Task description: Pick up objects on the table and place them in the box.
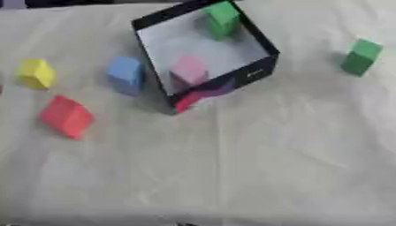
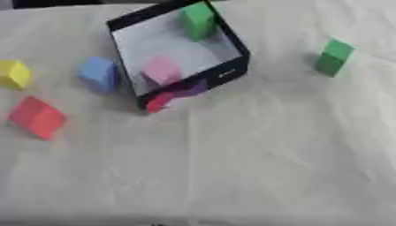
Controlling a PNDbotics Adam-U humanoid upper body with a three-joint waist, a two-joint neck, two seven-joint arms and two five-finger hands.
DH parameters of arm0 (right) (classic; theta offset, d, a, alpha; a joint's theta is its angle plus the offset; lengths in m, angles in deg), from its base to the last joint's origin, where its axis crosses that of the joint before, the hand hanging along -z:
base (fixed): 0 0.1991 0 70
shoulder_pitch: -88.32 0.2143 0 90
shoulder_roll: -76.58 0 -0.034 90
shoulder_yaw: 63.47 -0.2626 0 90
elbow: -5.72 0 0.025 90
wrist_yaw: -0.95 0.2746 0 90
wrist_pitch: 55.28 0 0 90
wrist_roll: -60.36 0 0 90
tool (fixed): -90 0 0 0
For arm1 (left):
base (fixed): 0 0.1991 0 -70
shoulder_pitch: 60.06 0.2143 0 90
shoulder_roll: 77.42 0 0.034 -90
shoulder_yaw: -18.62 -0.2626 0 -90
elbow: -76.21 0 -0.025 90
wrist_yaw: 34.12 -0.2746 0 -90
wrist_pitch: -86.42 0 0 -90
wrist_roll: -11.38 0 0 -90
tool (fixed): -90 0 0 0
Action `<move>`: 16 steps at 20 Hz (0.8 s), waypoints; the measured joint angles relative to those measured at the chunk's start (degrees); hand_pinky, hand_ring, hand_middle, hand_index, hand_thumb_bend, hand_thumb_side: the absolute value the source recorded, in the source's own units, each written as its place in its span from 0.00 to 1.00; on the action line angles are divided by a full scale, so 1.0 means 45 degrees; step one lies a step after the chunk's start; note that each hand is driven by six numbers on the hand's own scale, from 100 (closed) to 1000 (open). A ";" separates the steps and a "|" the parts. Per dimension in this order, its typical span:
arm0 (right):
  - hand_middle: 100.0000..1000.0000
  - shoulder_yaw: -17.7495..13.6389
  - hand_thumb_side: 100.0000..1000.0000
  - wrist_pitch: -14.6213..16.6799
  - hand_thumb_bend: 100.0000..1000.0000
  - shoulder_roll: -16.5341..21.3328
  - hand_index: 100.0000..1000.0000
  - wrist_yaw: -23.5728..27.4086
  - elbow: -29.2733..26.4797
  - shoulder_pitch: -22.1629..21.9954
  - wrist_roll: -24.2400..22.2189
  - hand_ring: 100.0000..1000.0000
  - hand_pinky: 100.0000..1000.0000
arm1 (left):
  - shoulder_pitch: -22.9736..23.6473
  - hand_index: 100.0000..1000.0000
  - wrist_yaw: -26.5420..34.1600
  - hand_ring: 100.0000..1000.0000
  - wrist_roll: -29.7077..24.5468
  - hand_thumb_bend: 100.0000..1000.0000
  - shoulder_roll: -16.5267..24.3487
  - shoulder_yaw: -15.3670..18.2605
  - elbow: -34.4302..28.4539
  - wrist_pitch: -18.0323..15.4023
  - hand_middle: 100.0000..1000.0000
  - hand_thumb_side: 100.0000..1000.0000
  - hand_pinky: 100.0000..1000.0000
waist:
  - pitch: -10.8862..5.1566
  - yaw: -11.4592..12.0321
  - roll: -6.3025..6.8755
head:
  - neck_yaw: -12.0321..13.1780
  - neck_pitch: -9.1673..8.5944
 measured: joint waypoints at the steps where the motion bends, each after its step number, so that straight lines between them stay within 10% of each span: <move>1: 0.83 0.0000 0.43 -0.0015 0.41 0.0009 0.84 -0.0060 0.0000 0.0000 -0.0006 0.84 0.75 | 0.0000 0.84 0.0000 0.77 0.0005 0.84 0.0000 0.0000 -0.0018 -0.0005 0.78 0.64 0.78 | 0.0000 0.0000 0.0000 | -0.0016 0.0000; 16: 0.82 0.0779 0.43 -0.0613 0.46 0.1058 0.85 -0.1614 0.0175 0.0555 -0.0659 0.84 0.77 | 0.0100 0.84 -0.0211 0.78 0.0053 0.82 -0.0555 -0.0013 -0.0227 -0.0015 0.80 0.64 0.78 | -0.0005 -0.0109 -0.0007 | -0.0157 0.0000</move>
